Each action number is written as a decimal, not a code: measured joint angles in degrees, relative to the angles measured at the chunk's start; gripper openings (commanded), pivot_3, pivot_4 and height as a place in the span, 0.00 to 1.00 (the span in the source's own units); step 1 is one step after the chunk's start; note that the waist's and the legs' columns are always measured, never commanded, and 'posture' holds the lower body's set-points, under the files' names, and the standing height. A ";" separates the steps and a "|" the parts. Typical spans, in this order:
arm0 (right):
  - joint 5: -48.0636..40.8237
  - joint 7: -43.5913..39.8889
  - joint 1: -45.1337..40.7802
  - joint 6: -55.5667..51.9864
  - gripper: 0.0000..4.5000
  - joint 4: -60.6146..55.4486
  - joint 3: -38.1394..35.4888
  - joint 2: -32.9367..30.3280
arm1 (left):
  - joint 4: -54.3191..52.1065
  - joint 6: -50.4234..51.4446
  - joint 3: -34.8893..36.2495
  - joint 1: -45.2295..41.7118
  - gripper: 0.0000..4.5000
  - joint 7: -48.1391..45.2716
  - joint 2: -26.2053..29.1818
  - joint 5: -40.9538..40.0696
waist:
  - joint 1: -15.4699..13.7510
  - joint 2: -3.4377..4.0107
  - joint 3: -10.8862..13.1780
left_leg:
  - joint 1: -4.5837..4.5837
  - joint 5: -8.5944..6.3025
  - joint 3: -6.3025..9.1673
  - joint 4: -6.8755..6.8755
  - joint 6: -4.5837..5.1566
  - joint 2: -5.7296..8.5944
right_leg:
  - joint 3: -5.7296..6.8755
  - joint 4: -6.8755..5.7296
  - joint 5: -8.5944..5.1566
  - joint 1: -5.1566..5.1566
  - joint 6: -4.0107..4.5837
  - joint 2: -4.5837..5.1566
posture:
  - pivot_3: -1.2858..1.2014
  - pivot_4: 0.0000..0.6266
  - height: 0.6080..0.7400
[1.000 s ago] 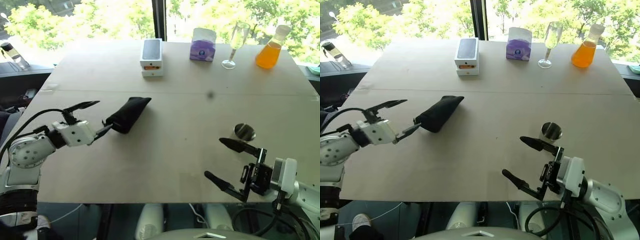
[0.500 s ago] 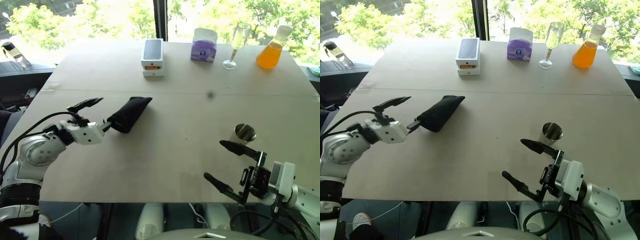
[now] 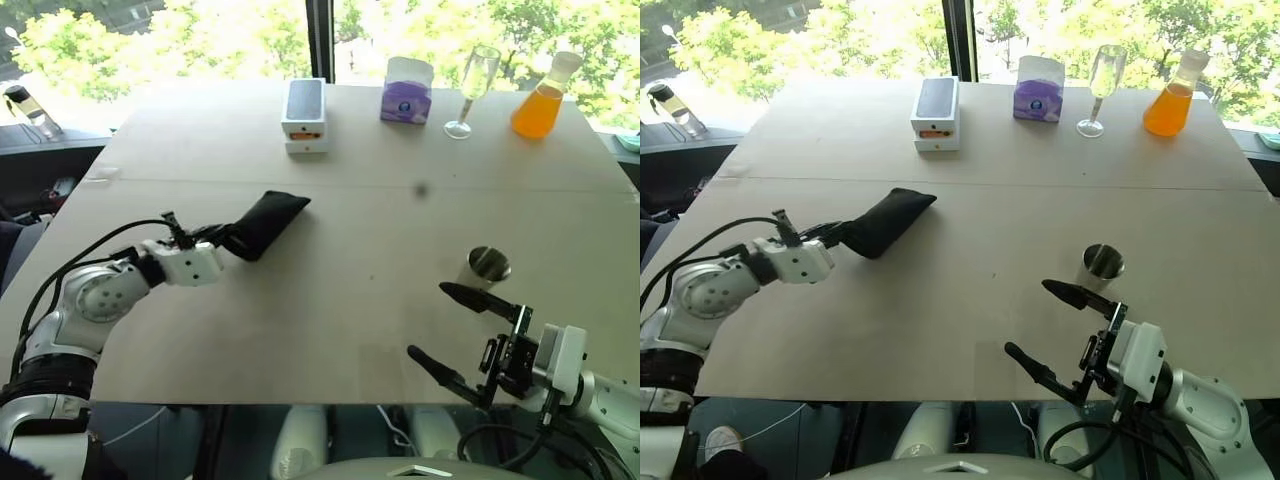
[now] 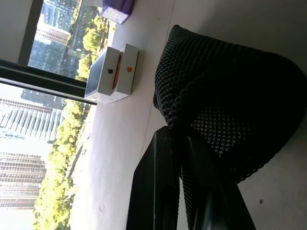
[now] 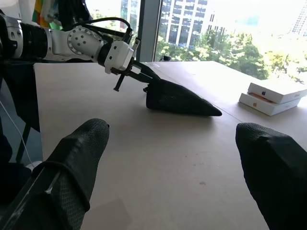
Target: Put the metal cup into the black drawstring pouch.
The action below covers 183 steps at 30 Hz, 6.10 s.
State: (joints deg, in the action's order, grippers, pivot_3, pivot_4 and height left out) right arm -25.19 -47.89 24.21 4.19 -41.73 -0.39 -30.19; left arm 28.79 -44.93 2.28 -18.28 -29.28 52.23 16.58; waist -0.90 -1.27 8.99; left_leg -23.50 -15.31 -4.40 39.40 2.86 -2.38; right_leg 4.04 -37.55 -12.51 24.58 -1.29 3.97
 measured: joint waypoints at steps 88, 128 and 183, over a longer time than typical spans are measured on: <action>-38.65 30.96 -39.60 -82.53 0.01 5.04 -21.34 7.87 | -15.36 137.34 7.98 -30.30 0.00 33.24 -36.04 -87.76 | 0.09 -0.49 0.45 | 0.33 0.13 0.28 -0.26 -0.23 0.21 | -0.19 0.40 -0.04 -0.55 -0.02 0.10 | 0.52 0.24 0.98; -32.33 30.73 -34.65 -54.55 0.01 20.22 -2.93 20.91 | -11.95 137.33 6.43 -35.86 0.00 33.17 -32.50 -96.40 | 0.27 -0.42 0.47 | -0.24 0.14 0.24 -0.22 -0.24 0.24 | -0.15 0.24 -0.03 0.13 -0.01 0.05 | 0.52 0.24 0.98; 18.25 0.99 -54.04 -11.97 0.17 49.13 20.02 14.06 | -22.51 127.11 1.56 -30.47 0.00 12.81 -33.33 -73.61 | 1.55 -0.37 0.57 | -0.19 0.21 0.18 -0.13 -0.36 0.22 | -0.12 0.00 -0.02 0.19 0.01 0.09 | 0.52 0.24 0.98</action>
State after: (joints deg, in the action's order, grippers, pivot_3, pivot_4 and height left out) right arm -6.95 -46.90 -29.83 -7.77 7.40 19.62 -16.13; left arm 6.28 82.19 3.83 -48.75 -16.47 18.91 -57.03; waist 0.65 -1.65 9.55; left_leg -23.69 -15.10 -4.22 39.27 2.51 -2.16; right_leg 3.92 -37.56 -12.53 24.77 -1.28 4.07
